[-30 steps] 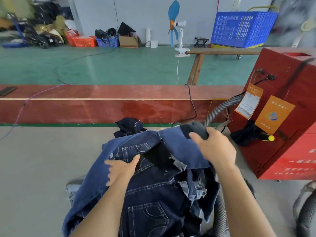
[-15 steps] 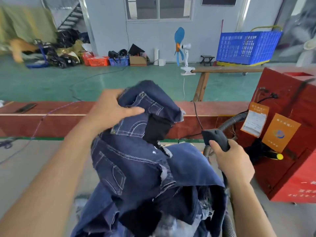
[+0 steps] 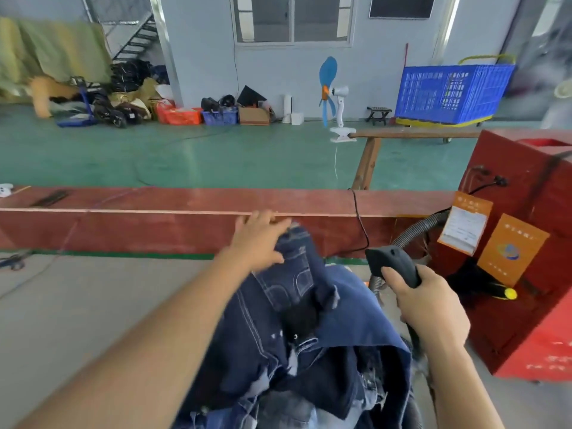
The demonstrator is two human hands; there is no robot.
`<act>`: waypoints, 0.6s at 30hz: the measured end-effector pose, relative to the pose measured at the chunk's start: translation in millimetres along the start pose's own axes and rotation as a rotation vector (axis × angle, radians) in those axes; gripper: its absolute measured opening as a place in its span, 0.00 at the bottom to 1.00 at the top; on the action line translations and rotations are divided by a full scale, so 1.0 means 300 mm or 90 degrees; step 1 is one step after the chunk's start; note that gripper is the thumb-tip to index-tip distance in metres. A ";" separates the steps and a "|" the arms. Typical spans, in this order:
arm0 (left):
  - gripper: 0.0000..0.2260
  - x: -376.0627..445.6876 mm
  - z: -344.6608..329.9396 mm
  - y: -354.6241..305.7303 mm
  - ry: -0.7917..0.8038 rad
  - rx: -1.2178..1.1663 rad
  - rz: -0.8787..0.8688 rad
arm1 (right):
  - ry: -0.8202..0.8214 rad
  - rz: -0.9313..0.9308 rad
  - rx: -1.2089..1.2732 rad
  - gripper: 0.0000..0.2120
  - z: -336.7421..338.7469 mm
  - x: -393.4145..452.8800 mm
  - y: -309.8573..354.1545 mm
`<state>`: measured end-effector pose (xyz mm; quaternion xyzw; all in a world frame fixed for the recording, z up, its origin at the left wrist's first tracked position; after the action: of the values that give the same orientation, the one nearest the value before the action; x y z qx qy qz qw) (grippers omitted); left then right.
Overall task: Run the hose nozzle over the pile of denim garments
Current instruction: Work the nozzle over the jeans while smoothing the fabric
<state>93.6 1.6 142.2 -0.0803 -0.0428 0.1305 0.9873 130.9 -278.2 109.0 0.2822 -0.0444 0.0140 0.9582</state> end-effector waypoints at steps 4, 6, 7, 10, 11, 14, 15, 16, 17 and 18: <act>0.20 -0.143 -0.404 -0.035 0.077 -0.192 0.039 | 0.010 0.008 -0.014 0.16 -0.011 0.014 0.000; 0.18 -0.192 -0.487 -0.060 0.037 -0.183 0.042 | 0.012 0.019 -0.028 0.16 -0.018 0.014 0.012; 0.19 -0.203 -0.491 -0.077 -0.010 -0.165 0.043 | 0.013 0.025 -0.035 0.16 -0.021 0.014 0.018; 0.25 -0.214 -0.452 -0.135 -0.056 -0.156 0.035 | 0.024 0.045 -0.059 0.15 -0.032 0.011 0.038; 0.25 -0.218 -0.447 -0.157 -0.028 -0.148 0.016 | 0.027 0.050 -0.062 0.15 -0.035 0.009 0.045; 0.21 -0.235 -0.465 -0.180 0.127 -0.131 0.006 | 0.026 0.056 -0.071 0.15 -0.044 0.006 0.058; 0.23 -0.239 -0.458 -0.168 0.173 -0.137 0.010 | 0.027 0.057 -0.075 0.15 -0.046 0.004 0.060; 0.25 -0.236 -0.440 -0.151 0.202 -0.129 0.015 | 0.029 0.060 -0.079 0.15 -0.049 0.003 0.062; 0.25 -0.229 -0.401 -0.135 0.211 -0.108 0.026 | 0.032 0.064 -0.081 0.15 -0.051 -0.001 0.065; 0.24 -0.223 -0.355 -0.119 0.213 -0.068 0.040 | 0.032 0.069 -0.082 0.15 -0.053 -0.003 0.068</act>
<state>49.3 -65.9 39.2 -0.1547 0.1180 0.1435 0.9703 130.1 -252.3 106.6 0.2169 -0.0361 0.0700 0.9730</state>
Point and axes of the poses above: each hand's wrist, its own x-axis towards the middle knuckle, its own z-axis out of the back of the hand, y = z × x, the point moved 5 cm from there along x, towards the middle knuckle, and after that the axes turned 13 degrees about -x, right-handed, at the moved point
